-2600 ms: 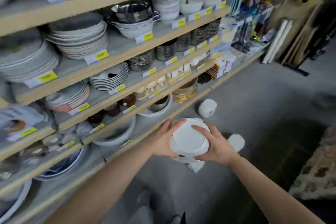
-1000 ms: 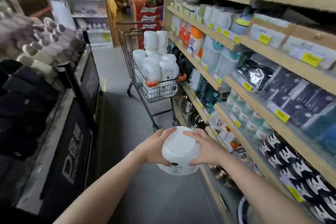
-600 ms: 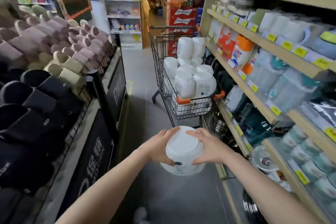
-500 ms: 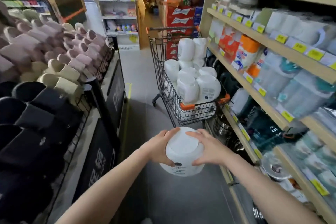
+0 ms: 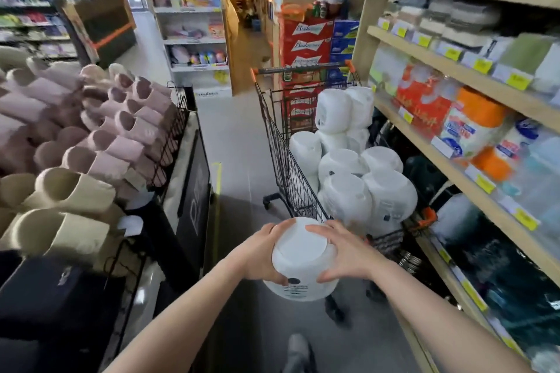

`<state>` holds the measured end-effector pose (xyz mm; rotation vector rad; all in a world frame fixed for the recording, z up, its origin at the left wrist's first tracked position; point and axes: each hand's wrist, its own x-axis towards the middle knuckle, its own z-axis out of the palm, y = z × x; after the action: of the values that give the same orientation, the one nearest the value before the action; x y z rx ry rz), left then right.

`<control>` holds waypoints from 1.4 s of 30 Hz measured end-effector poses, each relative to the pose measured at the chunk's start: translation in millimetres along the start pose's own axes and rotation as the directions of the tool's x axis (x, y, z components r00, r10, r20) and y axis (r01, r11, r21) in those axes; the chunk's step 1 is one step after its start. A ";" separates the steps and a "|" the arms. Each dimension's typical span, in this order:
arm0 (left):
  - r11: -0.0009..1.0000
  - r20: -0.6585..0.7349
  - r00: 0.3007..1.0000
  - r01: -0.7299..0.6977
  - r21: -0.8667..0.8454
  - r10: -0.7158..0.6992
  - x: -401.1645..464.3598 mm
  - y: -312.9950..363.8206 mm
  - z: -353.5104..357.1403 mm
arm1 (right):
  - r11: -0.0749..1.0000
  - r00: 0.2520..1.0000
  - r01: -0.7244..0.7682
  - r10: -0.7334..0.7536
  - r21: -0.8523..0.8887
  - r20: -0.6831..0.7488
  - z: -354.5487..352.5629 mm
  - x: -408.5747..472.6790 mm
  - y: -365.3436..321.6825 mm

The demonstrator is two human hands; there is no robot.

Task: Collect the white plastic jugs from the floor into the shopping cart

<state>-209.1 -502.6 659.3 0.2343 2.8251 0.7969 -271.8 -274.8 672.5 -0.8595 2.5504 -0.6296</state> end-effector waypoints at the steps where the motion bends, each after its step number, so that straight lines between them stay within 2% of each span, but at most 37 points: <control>1: 1.000 -0.008 1.000 0.006 -0.002 -0.006 15.6 -8.1 -7.2 | 1.000 1.000 0.005 -0.005 0.007 0.000 -6.5 19.3 3.1; 9: 0.999 -0.090 0.995 0.040 0.005 -0.039 146.7 -53.0 -87.1 | 0.997 0.996 0.080 -0.081 -0.013 -0.043 -84.9 168.2 25.7; 17: 0.995 -0.102 0.994 -0.033 0.095 0.043 257.6 -81.8 -162.8 | 0.997 0.988 0.079 -0.082 -0.022 -0.128 -153.6 264.8 41.7; 24: 0.954 -0.035 0.968 -0.237 0.185 0.247 371.0 -104.2 -229.4 | 0.999 0.953 -0.036 0.041 0.020 -0.299 -203.2 337.5 54.5; 31: 0.881 0.145 0.904 -0.425 0.207 0.402 488.3 -134.3 -278.1 | 0.975 0.867 -0.185 0.223 0.126 -0.445 -216.8 411.4 64.9; 37: 0.807 0.329 0.808 -0.562 0.180 0.489 572.2 -161.3 -268.9 | 0.896 0.763 -0.390 0.443 0.211 -0.471 -198.5 452.3 80.5; 42: 0.741 0.410 0.723 -0.655 0.149 0.557 605.4 -172.9 -248.4 | 0.837 0.692 -0.432 0.546 0.336 -0.473 -170.2 462.3 88.8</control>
<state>-869.4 -648.6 687.5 1.2852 2.4965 0.3706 -738.1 -456.7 673.4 0.1444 2.9571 -1.0433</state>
